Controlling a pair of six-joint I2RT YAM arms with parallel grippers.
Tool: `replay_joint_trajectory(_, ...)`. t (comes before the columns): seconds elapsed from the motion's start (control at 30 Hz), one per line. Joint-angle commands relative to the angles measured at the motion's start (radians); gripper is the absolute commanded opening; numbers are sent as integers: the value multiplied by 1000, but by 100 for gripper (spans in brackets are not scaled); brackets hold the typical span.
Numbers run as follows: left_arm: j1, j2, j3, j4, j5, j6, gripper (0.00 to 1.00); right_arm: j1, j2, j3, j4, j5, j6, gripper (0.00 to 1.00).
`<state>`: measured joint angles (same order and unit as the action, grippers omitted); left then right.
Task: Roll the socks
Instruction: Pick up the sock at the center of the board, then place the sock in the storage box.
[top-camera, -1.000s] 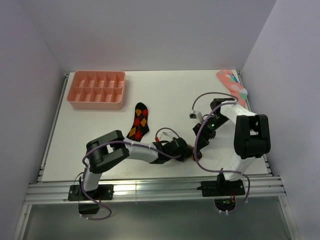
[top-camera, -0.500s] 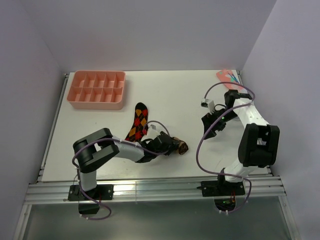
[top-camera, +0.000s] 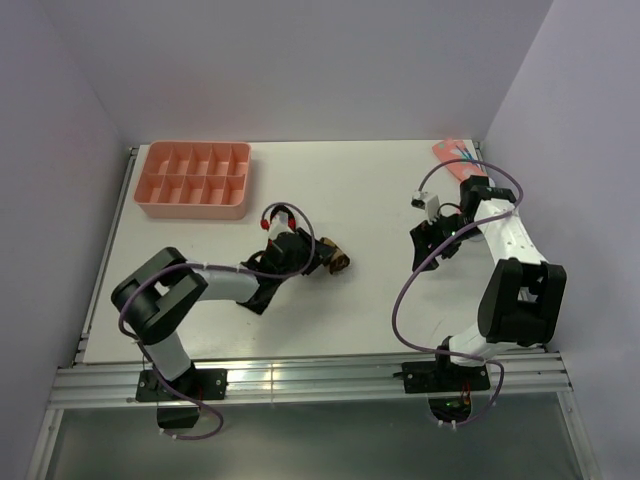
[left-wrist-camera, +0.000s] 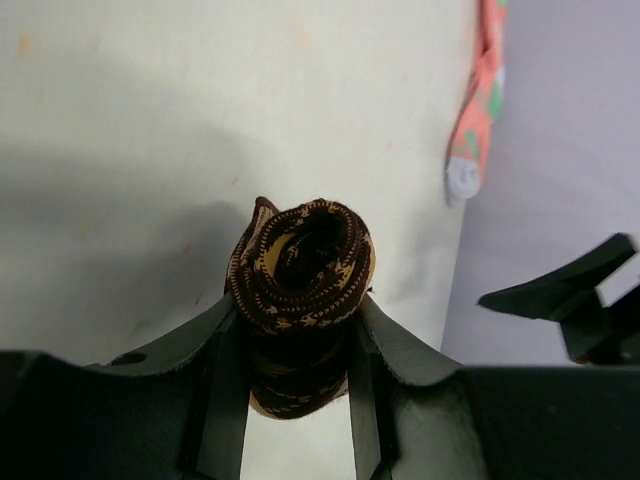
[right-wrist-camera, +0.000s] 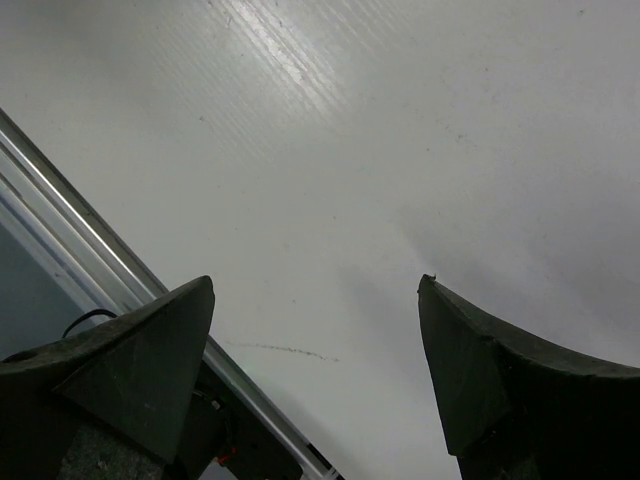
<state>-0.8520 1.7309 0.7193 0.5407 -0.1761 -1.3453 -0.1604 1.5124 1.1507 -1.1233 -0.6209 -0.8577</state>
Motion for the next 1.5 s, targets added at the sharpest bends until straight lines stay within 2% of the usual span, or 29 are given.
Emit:
replay_joint_trajectory(0.0,74,-85,74,41,98,136,0,-14,-29,17,19,-7,2,89)
replay_joint_trajectory(0.13,189,-140,159,-59,144,195,0,-18,-44,18,23,-10,8,89)
replay_joint_trajectory(0.23,338,-143,255,-123,199,248,0,-19,-55,24,26,-7,13,89)
replay_joint_trajectory(0.3,398,-123,337,-163,286,293,0,-19,-63,29,23,0,11,89)
replay_joint_trajectory(0.5,651,34,593,-228,565,417,0,-21,-81,32,31,32,11,89)
replay_joint_trajectory(0.53,680,95,641,-275,655,438,0,-21,-84,32,33,39,13,89)
replay_joint_trajectory(0.57,729,126,742,-313,680,498,0,-21,-83,33,34,47,14,89)
replay_joint_trajectory(0.63,777,218,842,-445,728,570,0,-21,-78,38,39,64,19,89)
replay_joint_trajectory(0.77,835,360,1090,-604,803,736,0,-21,-67,47,40,87,25,89)
replay_joint_trajectory(0.97,919,490,1244,-679,920,802,0,-21,-49,49,54,122,37,89)
replay_joint_trajectory(1.17,944,538,1304,-850,906,883,0,-21,-29,41,57,109,42,89)
replay_joint_trajectory(1.3,956,519,1281,-883,912,907,0,-21,-23,32,60,102,34,89)
replay_joint_trajectory(1.47,961,559,1344,-921,940,920,0,-21,-27,21,62,102,26,89)
